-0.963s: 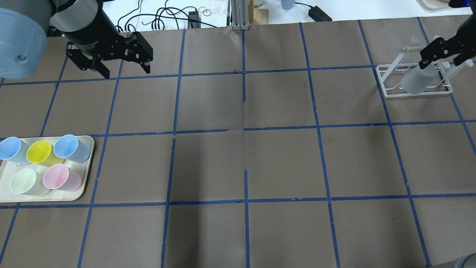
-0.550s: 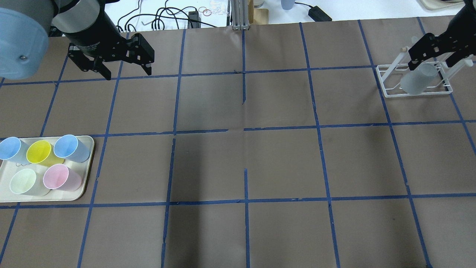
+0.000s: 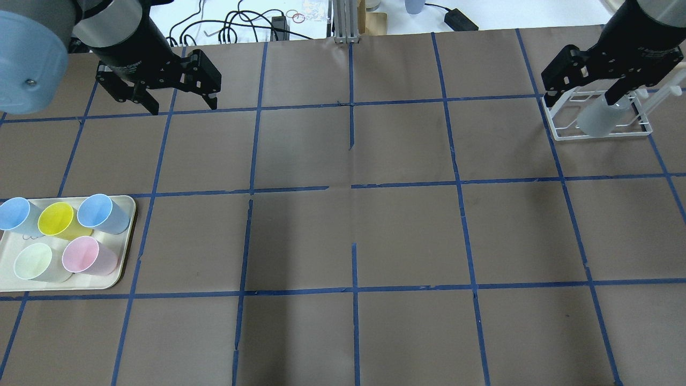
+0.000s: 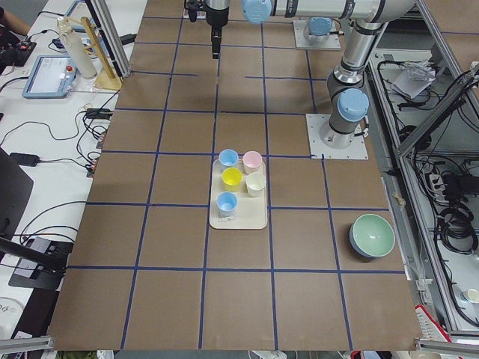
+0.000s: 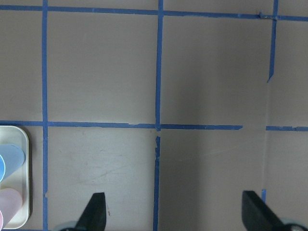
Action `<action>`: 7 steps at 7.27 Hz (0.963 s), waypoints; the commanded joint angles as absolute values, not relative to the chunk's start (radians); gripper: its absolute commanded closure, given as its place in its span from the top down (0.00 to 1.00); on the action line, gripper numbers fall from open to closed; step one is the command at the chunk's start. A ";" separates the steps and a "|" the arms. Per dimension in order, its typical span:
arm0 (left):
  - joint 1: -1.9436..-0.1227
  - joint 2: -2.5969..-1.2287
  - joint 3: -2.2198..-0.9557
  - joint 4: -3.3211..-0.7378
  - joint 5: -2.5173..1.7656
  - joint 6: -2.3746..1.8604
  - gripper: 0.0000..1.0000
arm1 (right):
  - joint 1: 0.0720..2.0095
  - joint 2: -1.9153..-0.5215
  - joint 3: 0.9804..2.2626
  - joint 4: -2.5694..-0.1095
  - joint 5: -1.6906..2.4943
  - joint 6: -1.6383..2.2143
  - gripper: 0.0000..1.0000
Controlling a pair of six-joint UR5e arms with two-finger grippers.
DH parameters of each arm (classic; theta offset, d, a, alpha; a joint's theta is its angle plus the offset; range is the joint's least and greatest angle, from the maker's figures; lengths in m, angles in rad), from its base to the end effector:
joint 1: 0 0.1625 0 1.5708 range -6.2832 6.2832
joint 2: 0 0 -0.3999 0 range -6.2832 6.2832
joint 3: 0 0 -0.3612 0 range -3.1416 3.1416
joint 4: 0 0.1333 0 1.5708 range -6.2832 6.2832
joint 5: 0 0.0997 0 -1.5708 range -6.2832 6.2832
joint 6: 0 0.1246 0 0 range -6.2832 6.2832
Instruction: Transfer IKEA cup to right arm and place on rack
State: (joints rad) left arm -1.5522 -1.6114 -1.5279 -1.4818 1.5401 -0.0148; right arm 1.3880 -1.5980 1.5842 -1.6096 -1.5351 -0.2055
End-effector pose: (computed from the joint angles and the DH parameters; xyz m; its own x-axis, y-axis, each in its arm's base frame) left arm -0.1280 -0.4905 0.4480 -0.9990 -0.0305 0.0319 -0.0333 0.9953 -0.0907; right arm 0.0525 -0.4738 0.4481 -0.9994 -0.0243 -0.0242 -0.0229 0.9980 -0.0587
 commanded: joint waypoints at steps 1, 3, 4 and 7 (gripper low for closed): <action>-1.551 -1.611 -1.528 -1.480 1.540 -0.011 1.00 | 1.553 -1.615 1.595 -1.591 -1.589 -0.026 1.00; -1.551 -1.611 -1.528 -1.480 1.540 -0.011 1.00 | 1.585 -1.665 1.627 -1.559 -1.577 -0.018 1.00; -1.551 -1.611 -1.528 -1.480 1.540 -0.011 1.00 | 1.580 -1.672 1.631 -1.522 -1.575 -0.026 1.00; -1.549 -1.611 -1.526 -1.479 1.540 -0.011 1.00 | 1.560 -1.677 1.634 -1.519 -1.574 -0.015 1.00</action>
